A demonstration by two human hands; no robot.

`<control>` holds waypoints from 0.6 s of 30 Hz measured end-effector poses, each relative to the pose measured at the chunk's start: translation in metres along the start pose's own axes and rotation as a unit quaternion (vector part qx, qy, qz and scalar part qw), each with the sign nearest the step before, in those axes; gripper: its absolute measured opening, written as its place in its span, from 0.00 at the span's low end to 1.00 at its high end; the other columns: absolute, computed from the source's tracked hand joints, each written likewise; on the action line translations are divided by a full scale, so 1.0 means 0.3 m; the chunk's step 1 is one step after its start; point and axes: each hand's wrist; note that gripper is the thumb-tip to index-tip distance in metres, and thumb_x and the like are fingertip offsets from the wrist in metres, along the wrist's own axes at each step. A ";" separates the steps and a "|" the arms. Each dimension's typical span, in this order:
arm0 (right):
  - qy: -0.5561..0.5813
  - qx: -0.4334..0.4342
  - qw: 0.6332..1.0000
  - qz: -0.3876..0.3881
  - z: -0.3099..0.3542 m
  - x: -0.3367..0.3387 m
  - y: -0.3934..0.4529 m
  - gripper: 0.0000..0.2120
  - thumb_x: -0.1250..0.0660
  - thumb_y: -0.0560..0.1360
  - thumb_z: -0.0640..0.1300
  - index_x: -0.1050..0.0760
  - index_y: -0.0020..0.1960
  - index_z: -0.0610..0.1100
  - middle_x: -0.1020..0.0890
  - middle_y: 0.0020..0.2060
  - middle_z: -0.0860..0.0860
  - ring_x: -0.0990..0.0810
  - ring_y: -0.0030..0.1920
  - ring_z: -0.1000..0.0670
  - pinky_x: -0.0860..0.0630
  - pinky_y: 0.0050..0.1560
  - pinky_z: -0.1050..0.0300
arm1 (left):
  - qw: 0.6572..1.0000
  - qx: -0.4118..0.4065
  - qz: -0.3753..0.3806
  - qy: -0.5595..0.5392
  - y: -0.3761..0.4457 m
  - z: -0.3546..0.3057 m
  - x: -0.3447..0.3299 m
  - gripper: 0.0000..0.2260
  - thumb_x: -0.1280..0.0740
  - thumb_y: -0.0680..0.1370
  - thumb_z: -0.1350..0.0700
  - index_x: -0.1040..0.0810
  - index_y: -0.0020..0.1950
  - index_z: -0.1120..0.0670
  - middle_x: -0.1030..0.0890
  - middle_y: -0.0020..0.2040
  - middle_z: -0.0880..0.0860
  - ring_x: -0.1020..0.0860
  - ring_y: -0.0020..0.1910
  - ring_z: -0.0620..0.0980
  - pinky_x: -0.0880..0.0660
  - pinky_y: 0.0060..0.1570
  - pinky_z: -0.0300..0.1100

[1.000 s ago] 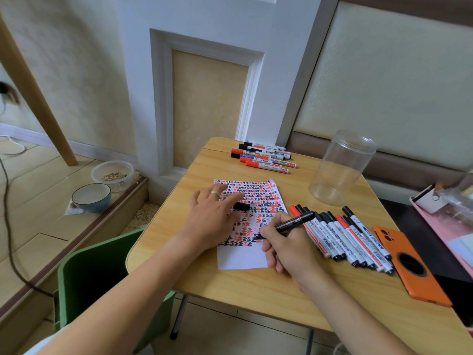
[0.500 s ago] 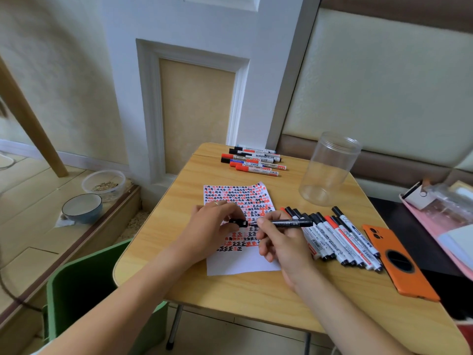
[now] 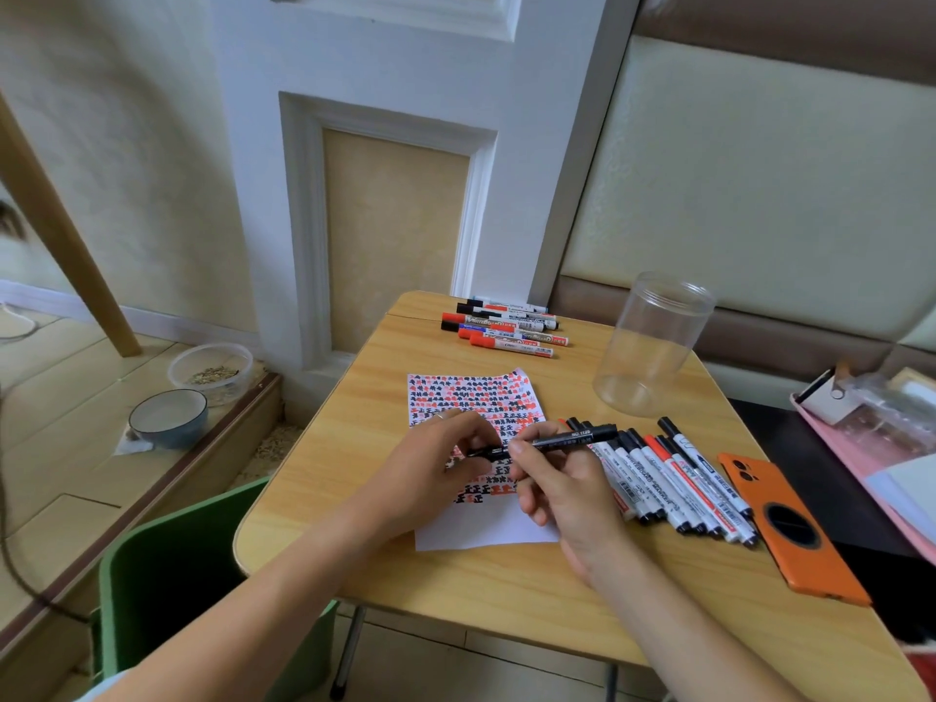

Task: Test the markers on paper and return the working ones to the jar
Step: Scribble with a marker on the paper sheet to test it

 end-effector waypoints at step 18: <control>0.091 -0.060 0.994 0.022 0.019 0.019 -0.003 0.18 0.28 0.76 0.56 0.19 0.56 0.42 0.22 0.36 0.48 0.28 0.31 0.53 0.34 0.28 0.65 | 0.972 0.101 0.023 -0.212 -0.002 -0.027 0.041 0.03 0.31 0.81 0.58 0.19 0.49 0.56 0.23 0.35 0.44 0.28 0.33 0.43 0.31 0.35 0.35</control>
Point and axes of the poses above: each hand's wrist, its own y-axis towards the middle knuckle, its own x-axis out of the back of the hand, z = x × y
